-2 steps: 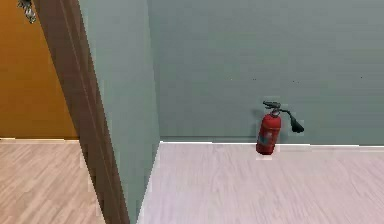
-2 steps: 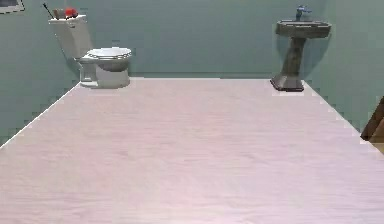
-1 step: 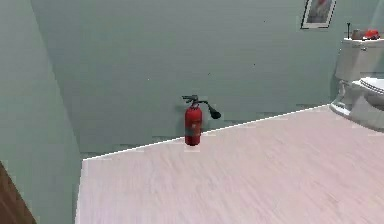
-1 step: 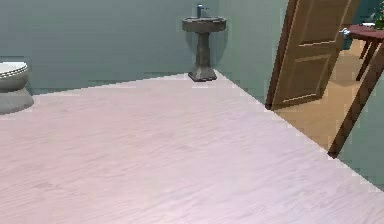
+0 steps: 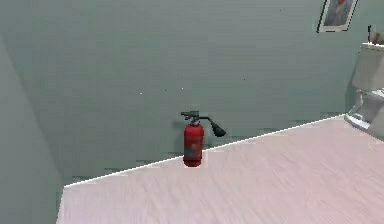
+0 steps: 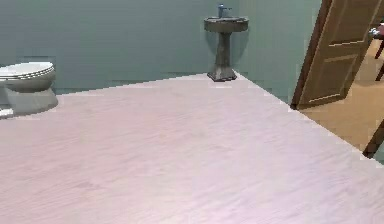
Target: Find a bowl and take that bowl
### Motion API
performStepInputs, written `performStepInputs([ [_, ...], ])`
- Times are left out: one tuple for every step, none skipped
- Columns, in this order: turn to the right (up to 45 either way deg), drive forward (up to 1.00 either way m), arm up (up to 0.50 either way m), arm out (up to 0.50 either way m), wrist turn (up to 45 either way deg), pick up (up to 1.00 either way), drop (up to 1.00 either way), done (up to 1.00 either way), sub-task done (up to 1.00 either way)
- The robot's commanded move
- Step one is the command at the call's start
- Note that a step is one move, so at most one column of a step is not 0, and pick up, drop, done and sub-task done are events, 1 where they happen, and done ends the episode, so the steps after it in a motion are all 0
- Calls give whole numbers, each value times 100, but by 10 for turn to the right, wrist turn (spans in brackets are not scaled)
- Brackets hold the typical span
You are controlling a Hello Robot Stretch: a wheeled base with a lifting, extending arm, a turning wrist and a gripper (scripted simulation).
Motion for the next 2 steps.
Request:
performStepInputs([
  [-450,0,0,0,0,0,0,0,0],
  [-450,0,0,0,0,0,0,0,0],
])
